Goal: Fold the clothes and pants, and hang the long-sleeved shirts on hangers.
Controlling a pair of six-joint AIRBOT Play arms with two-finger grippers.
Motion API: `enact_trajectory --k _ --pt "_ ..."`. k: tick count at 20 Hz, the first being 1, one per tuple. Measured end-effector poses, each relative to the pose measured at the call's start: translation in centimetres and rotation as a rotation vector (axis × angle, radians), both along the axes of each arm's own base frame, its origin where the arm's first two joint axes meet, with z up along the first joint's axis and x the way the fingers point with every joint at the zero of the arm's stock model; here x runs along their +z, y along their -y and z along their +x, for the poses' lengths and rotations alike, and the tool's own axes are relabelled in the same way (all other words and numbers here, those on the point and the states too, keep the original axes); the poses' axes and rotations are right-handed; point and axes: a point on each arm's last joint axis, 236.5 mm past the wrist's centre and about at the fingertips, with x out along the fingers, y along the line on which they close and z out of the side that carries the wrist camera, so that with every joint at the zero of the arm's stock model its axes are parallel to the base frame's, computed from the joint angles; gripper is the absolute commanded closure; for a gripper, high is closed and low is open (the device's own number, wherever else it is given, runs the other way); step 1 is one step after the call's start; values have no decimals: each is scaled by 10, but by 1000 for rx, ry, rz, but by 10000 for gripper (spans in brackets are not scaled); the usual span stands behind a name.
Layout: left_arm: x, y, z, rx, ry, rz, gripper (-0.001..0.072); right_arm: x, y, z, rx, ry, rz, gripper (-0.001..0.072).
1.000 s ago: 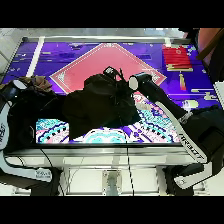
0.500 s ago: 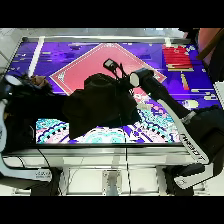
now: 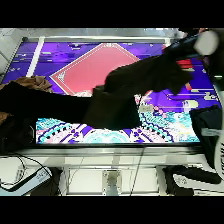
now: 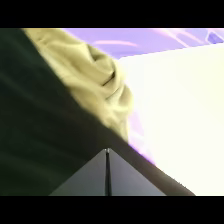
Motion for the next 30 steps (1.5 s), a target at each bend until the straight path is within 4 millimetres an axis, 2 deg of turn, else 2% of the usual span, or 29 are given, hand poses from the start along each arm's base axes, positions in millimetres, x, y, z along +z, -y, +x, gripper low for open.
enact_trajectory --k 2,4,6,8,9,10,11,13,16,17,20,21,23,30 --pt "-5 12 0 -31 -22 -33 681 19 33 -9 -83 36 11 707" --pt "-14 30 7 -78 -43 -66 681 27 57 -15 -150 49 26 707" --pt "-25 52 16 -136 -70 -92 680 25 64 -16 -175 40 55 707" --pt "-38 79 26 -205 -106 -118 667 9 57 -12 -166 -6 104 702" --pt "-47 92 29 -242 -131 -127 532 -2 52 -11 -158 -36 125 555" --pt "-57 106 31 -285 -162 -135 269 -12 48 -8 -153 -64 145 318" --pt "-67 118 31 -327 -198 -138 5 -21 47 -7 -154 -87 154 249" --pt "-90 135 26 -389 -290 -145 14 -33 45 -6 -156 -118 169 249" --pt "-115 142 10 -417 -393 -161 14 -31 47 -10 -164 -117 167 250" --pt "-122 140 0 -414 -424 -164 14 -27 50 -13 -169 -105 159 249" --pt "-149 124 -38 -350 -529 -162 14 -17 52 -19 -173 -82 156 185" --pt "-161 119 -51 -315 -562 -170 13 -15 52 -21 -172 -78 157 184" --pt "-184 115 -65 -250 -588 -198 14 -13 49 -22 -166 -74 168 184" --pt "-241 121 -63 -126 -574 -326 13 -12 40 -26 -145 -87 203 184"
